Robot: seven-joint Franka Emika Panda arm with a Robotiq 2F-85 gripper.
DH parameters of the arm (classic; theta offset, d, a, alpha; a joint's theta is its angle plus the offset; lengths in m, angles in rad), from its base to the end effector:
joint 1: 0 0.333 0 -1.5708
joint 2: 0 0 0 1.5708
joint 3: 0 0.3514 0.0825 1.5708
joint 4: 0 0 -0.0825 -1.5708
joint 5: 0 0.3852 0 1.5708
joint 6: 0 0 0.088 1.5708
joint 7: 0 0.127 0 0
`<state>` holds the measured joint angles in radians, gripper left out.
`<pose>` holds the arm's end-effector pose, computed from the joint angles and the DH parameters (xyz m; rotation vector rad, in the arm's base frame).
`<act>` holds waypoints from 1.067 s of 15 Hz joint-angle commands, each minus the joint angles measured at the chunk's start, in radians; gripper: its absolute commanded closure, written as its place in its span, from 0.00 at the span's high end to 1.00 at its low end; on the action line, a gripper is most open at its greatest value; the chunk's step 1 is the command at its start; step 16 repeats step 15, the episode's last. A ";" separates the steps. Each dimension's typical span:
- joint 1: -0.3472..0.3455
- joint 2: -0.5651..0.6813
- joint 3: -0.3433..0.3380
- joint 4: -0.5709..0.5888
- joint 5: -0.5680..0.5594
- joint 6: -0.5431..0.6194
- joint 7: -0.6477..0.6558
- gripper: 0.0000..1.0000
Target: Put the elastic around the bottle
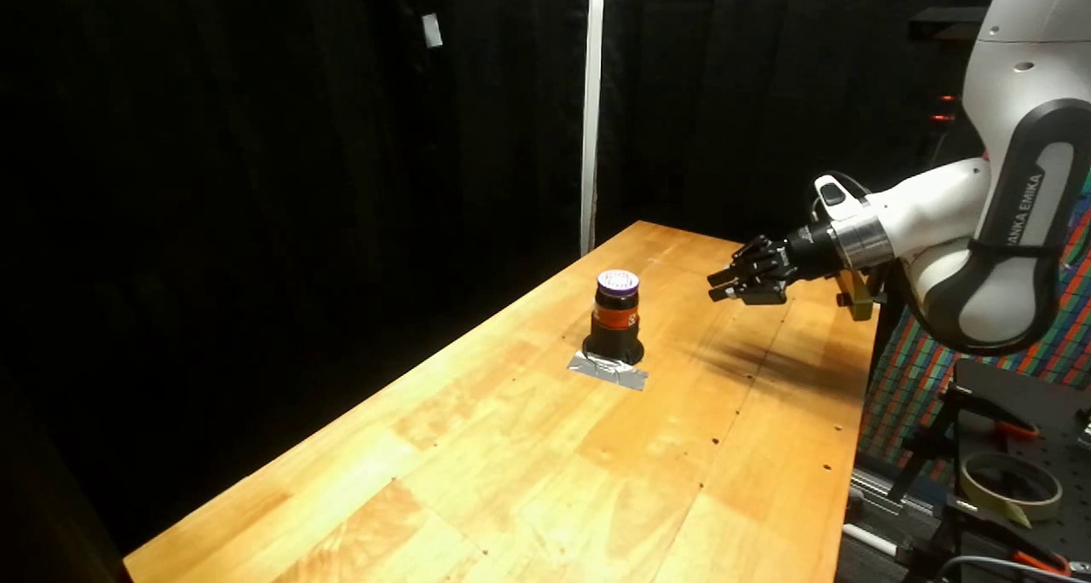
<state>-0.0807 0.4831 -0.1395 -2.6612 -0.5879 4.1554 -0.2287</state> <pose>0.4533 -0.0136 0.2241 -2.6093 -0.8679 -1.4662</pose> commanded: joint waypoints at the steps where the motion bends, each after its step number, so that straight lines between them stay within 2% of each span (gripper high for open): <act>1: 0.048 -0.237 -0.014 -0.109 0.175 -0.236 -0.075 0.67; 3: 0.095 -0.341 -0.018 -0.134 0.340 -0.386 -0.151 0.83; 5: 0.204 -0.451 -0.098 -0.135 0.514 -0.556 -0.258 0.98; 6: 0.248 -0.458 -0.136 -0.087 0.600 -0.634 -0.328 1.00; 7: 0.280 -0.519 -0.171 -0.087 0.688 -0.718 -0.417 1.00; 8: 0.324 -0.530 -0.227 -0.081 0.779 -0.759 -0.501 1.00; 9: 0.291 -0.533 -0.220 -0.095 0.837 -0.765 -0.579 1.00; 11: 0.228 -0.527 -0.167 -0.094 1.024 -0.773 -0.742 1.00; 14: 0.211 -0.511 -0.136 -0.084 1.283 -0.759 -0.917 1.00; 15: 0.225 -0.510 -0.168 -0.084 1.173 -0.773 -0.836 1.00; 16: 0.225 -0.510 -0.168 -0.084 1.173 -0.773 -0.836 1.00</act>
